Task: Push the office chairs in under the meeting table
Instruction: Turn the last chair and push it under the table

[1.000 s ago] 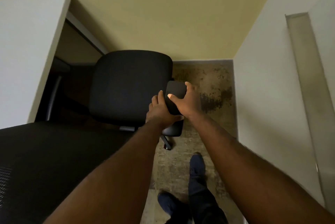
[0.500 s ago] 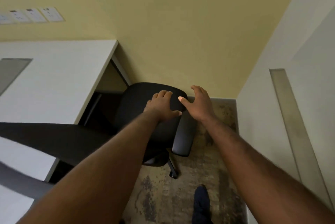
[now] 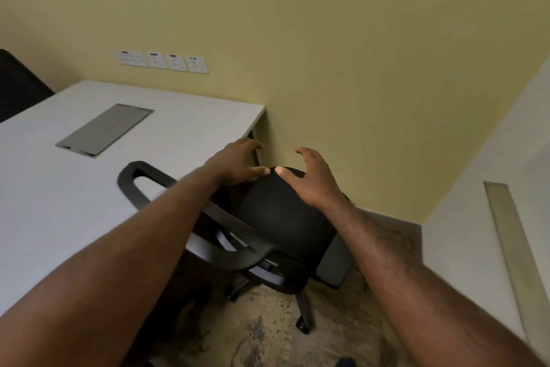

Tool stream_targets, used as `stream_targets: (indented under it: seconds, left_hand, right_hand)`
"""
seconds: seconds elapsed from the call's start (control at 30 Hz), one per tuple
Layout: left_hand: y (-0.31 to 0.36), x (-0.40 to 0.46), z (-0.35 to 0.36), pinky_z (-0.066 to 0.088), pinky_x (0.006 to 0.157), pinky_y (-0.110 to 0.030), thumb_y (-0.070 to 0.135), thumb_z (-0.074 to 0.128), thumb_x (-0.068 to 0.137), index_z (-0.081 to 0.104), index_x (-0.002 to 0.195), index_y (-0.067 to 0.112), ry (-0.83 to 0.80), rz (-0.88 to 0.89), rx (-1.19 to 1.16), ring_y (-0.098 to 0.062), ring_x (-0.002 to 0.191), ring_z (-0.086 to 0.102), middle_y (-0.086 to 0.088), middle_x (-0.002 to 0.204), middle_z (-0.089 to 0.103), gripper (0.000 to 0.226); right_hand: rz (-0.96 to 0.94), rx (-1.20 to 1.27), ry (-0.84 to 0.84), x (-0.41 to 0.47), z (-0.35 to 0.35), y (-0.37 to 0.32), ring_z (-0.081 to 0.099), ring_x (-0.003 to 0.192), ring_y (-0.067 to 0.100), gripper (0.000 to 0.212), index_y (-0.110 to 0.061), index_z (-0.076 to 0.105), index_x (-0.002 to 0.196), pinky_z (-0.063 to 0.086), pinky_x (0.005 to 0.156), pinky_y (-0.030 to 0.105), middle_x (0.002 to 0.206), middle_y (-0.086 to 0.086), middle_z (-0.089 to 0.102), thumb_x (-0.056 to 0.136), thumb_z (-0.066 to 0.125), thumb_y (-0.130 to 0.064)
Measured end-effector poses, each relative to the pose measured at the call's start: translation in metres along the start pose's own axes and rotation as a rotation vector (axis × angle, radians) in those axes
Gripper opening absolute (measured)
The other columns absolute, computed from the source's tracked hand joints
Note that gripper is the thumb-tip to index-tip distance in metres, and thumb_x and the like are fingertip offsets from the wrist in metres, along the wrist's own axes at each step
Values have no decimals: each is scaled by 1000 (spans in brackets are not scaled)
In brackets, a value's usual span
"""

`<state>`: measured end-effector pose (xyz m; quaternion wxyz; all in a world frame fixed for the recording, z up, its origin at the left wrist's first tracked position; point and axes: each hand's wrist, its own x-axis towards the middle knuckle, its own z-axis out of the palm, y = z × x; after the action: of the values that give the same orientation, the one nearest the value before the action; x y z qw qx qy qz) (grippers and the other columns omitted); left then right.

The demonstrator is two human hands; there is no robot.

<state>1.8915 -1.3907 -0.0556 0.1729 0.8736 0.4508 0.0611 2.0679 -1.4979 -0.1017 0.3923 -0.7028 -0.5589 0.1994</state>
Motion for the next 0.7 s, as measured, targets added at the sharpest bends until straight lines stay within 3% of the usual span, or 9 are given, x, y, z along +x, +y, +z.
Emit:
stream_targets:
  seconds: [0.37,0.5,0.63,0.7]
  left_hand:
    - [-125,-108,-52,40,85,-25,48,75,79,53,131,27,158,-115,-175,-13,120,49,4,138,51,59]
    - [-149,-125,-58,43,87,-28,45,75,80,58,127,22,178,-117,-165,-14,114,51,0,130,56,55]
    - [-168,-135,-55,45,83,-24,40,76,81,61,122,21,170,-134,-195,-11,105,55,-1,123,57,47]
    - [-176,-139,-51,43,83,-21,44,75,81,62,121,21,130,-134,-170,-9,102,56,1,124,58,48]
  right_hand:
    - [-126,34,-127,-22,71,-112,38,135,19,76,-23,38,144,38,109,46,150,-2,38,82,62,-61]
    - [-115,61,-190,-37,100,-142,41,133,16,73,-22,40,143,40,107,39,148,-3,40,83,65,-56]
    - [-48,97,-249,-66,132,-151,50,116,11,59,-21,48,134,43,86,22,131,-7,48,85,66,-47]
    - [-46,5,-250,-79,143,-148,50,115,12,56,-21,49,132,45,85,22,127,-6,49,85,66,-45]
